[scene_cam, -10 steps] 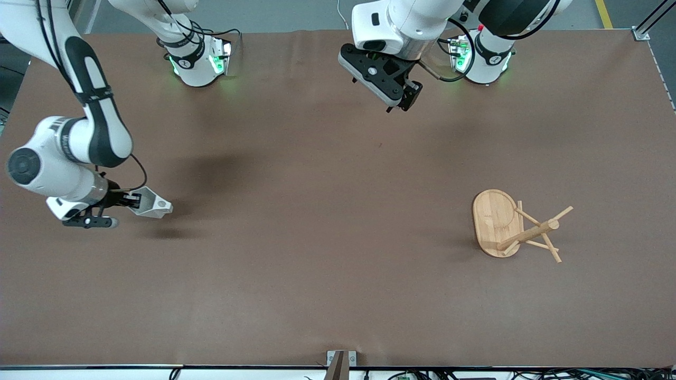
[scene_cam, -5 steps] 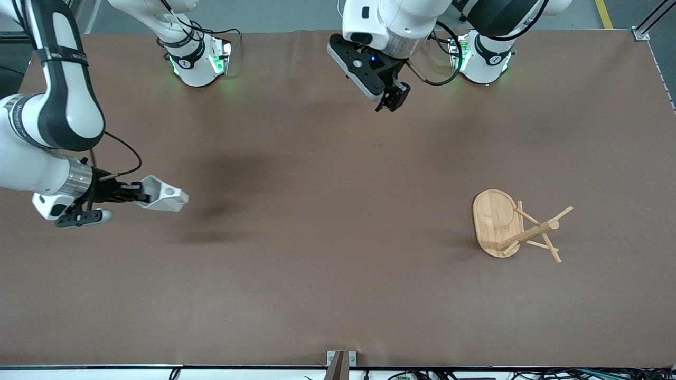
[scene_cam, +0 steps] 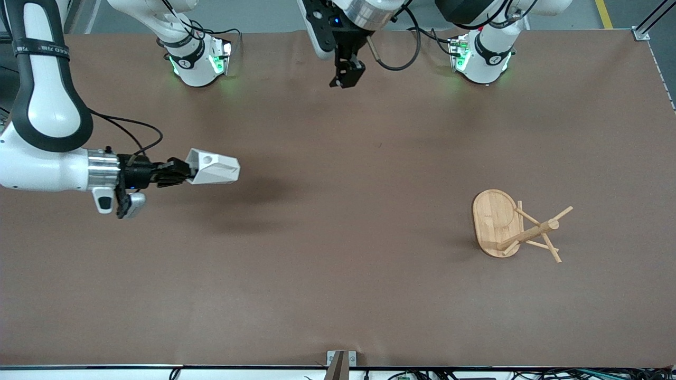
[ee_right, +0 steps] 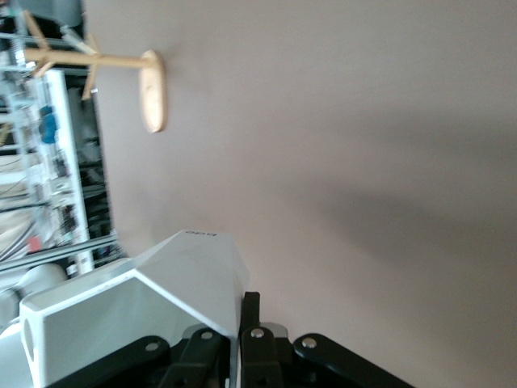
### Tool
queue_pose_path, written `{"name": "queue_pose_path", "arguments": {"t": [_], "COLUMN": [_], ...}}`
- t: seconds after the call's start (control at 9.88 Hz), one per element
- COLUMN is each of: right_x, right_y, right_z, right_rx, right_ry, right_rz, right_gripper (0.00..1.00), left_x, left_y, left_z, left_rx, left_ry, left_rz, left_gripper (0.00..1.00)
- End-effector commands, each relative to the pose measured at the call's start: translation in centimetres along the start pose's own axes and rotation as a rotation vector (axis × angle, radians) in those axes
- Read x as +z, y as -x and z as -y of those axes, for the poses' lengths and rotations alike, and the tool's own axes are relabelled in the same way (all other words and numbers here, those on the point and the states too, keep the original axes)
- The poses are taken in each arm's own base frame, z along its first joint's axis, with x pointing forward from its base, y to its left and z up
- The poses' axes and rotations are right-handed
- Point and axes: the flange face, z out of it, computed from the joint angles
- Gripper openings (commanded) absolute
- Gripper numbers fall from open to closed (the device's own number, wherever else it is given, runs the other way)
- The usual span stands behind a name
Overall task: Hang cup on rack
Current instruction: 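Grasp the cup with the left gripper beside the right gripper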
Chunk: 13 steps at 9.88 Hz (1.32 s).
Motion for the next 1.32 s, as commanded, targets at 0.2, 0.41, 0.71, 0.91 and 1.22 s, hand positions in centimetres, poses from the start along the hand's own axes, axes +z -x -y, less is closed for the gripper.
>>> {"name": "queue_pose_path", "arguments": {"t": [0.2,0.41,0.71,0.91,1.22], "right_x": [4.0,4.4,4.9,4.8,4.7], "right_y": [3.4,5.7,7.1,7.5,7.7], "right_z": [3.2,4.5,6.3,7.0,7.7], "right_rx": [-0.01,-0.02,-0.044,-0.053,-0.061], "right_ry": [-0.229,-0.245,-0.253,-0.257,-0.26], "right_rz": [0.066,0.094,0.124,0.129,0.129], "right_gripper": [0.01,0.01,0.01,0.01,0.01], "left_x": [6.8,9.9,12.8,13.1,12.8], "left_y": [-2.7,-3.3,-5.0,-5.2,-5.2], "left_z": [1.2,2.8,4.0,3.5,3.4], "left_rx": [0.075,0.087,0.128,0.135,0.137], "left_ry": [0.022,0.004,0.007,0.005,-0.001], "left_rz": [-0.115,-0.136,-0.171,-0.165,-0.166], "left_gripper": [1.0,1.0,1.0,1.0,1.0]}}
